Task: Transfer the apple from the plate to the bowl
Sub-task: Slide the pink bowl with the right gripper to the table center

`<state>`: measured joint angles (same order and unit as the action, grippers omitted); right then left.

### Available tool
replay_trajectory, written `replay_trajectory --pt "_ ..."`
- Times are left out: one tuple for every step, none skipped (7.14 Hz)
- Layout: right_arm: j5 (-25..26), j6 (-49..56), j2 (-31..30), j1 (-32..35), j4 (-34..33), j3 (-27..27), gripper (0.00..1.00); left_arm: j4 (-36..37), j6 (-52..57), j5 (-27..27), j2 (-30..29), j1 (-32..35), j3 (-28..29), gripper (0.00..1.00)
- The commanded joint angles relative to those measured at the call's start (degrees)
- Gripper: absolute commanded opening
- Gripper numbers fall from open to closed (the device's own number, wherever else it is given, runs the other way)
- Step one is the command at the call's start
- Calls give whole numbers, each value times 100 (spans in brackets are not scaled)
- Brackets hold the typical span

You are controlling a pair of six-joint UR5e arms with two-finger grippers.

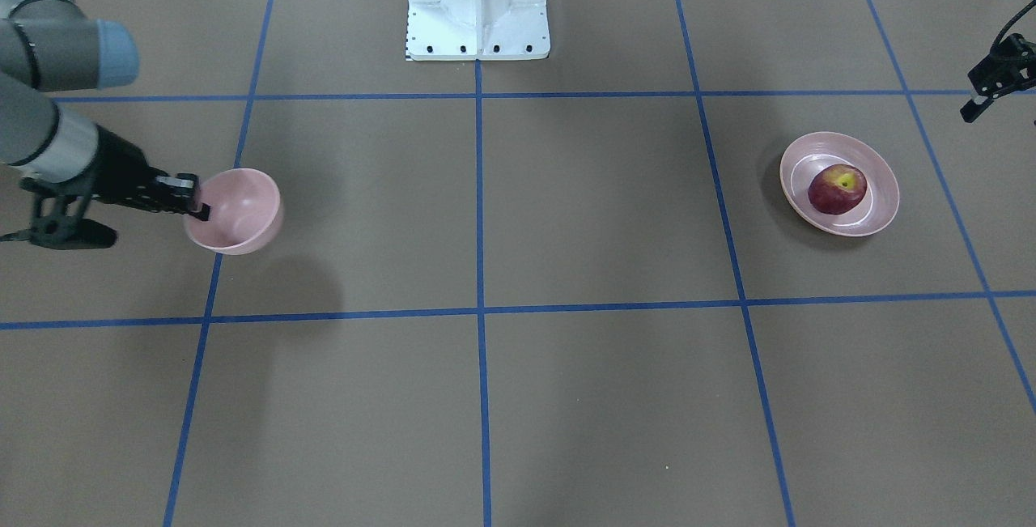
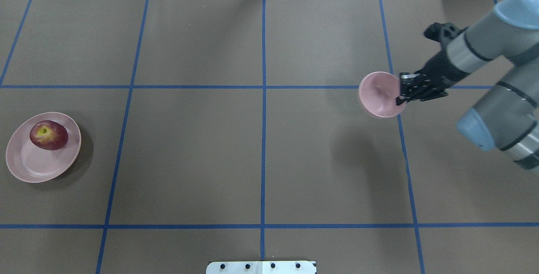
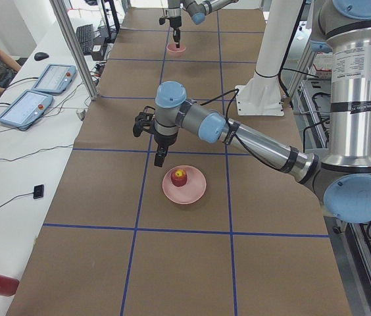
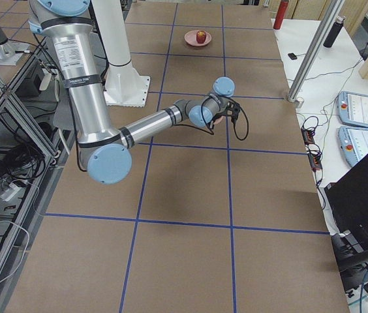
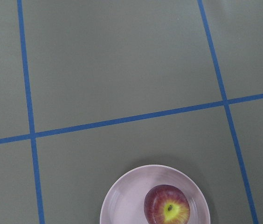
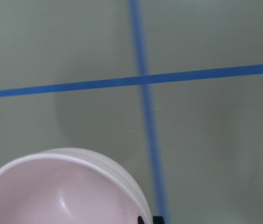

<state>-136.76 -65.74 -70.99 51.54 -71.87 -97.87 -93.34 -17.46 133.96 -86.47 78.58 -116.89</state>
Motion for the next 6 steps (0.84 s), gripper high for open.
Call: replay_trajectory --pt "1042 -1604 1834 -933 -82 1017 0 18 5 -63 33 0 52 98" --pt "1186 -1670 2513 -1066 -82 1816 0 26 -29 -54 25 0 105 98" --pt "1370 -1618 2641 -1189 -47 2093 0 18 -30 -37 16 -9 166 98" --pt "1580 -1609 2860 -1234 -29 2305 0 18 -30 -28 16 -9 210 98" --pt "1582 -1609 2914 -1235 -38 2394 0 9 -21 -19 -1 -9 245 98" --pt "1600 -1600 2898 -1235 -29 2404 0 0 -21 -19 -19 -9 324 98"
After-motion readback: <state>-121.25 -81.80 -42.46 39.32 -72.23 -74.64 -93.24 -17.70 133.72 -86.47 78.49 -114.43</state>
